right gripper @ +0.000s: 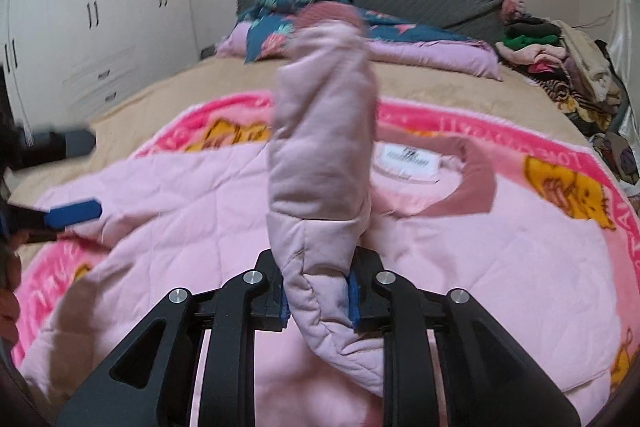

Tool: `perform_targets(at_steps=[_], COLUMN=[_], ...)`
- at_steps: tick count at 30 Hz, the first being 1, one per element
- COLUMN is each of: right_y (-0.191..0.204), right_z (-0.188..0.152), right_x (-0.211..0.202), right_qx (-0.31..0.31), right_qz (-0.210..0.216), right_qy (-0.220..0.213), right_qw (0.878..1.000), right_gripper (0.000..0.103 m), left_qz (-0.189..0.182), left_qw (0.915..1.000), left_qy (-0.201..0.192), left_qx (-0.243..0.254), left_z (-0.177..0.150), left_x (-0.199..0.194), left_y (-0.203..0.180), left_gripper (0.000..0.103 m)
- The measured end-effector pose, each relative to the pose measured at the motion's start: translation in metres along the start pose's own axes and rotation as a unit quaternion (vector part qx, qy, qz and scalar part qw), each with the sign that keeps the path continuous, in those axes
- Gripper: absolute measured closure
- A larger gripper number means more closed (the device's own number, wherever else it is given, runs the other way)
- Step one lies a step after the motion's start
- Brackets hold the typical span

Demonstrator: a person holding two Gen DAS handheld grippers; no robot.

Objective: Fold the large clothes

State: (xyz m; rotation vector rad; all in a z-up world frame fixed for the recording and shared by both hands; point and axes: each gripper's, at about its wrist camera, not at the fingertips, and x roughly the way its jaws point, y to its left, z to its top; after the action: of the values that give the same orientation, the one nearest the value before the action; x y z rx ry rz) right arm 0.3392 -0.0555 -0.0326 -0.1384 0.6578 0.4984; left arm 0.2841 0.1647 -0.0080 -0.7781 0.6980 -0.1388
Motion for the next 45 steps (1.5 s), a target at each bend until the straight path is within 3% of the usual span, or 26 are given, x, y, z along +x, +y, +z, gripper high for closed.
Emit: perform_targets(at_steps=[6,8,11,13,17,18,19,20,22,26,30,32,36,39,45], right_y=[0.026,0.029,0.03,0.024,0.0,-0.007,-0.014,-0.02,-0.041,-0.085,-0.125,-0.141,-0.168,-0.184,-0.19], right_z=[-0.011,-0.013,-0.017,-0.02,-0.03,-0.034,-0.037,-0.039,-0.046,-0.057,-0.055,-0.052,-0.056,-0.071,-0.087], right_x=[0.015,0.015,0.012,0.003,-0.024,-0.032,-0.041,-0.046,-0.06,-0.08,-0.089,-0.088,-0.071,-0.055,-0.037], right_qx=[-0.033,-0.035,-0.038,-0.028,-0.006,0.001,0.009,0.015,0.034,0.071,0.11,0.126,0.15,0.182,0.187], right_qz=[0.023,0.037,0.049,0.058,0.059,0.055,0.051,0.049,0.036,-0.004,-0.038,-0.062,-0.091,-0.119,-0.14], right_qy=[0.029,0.036,0.049,0.054,0.055,0.049,0.044,0.042,0.039,0.041,0.028,0.021,0.046,0.091,0.111], right_qw=[0.999,0.998,0.997,0.996,0.997,0.997,0.998,0.998,0.998,0.997,0.993,0.99,0.984,0.972,0.966], right_gripper=[0.06,0.048,0.04,0.029,0.028,0.028,0.026,0.026,0.026,0.026,0.025,0.02,0.019,0.019,0.017], left_qz=[-0.056,-0.064,-0.073,-0.072,-0.059,-0.054,-0.052,-0.044,-0.011,0.017,0.034,0.053,0.088,0.11,0.113], left_qw=[0.9975,0.9964,0.9942,0.9928,0.9921,0.9925,0.9927,0.9932,0.9944,0.9947,0.992,0.9889,0.9868,0.985,0.9847], left_qy=[0.027,0.04,0.065,0.08,0.101,0.104,0.105,0.106,0.104,0.083,0.025,0.014,0.041,0.061,0.073], left_qx=[-0.033,-0.039,-0.047,-0.052,-0.046,-0.035,-0.029,-0.019,0.011,0.059,0.119,0.138,0.13,0.118,0.11], left_z=[-0.004,-0.007,-0.016,-0.022,-0.033,-0.036,-0.037,-0.04,-0.044,-0.043,-0.027,-0.02,-0.022,-0.027,-0.03], left_x=[0.015,0.023,0.038,0.048,0.067,0.071,0.073,0.076,0.081,0.078,0.056,0.056,0.072,0.084,0.083], left_y=[0.011,0.012,0.014,0.017,0.016,0.013,0.01,0.007,0.004,-0.006,-0.029,-0.03,-0.009,0.008,0.02], left_gripper=[0.008,0.008,0.008,0.008,0.01,0.016,0.034,0.042,0.069,0.086,0.088,0.088,0.088,0.086,0.078])
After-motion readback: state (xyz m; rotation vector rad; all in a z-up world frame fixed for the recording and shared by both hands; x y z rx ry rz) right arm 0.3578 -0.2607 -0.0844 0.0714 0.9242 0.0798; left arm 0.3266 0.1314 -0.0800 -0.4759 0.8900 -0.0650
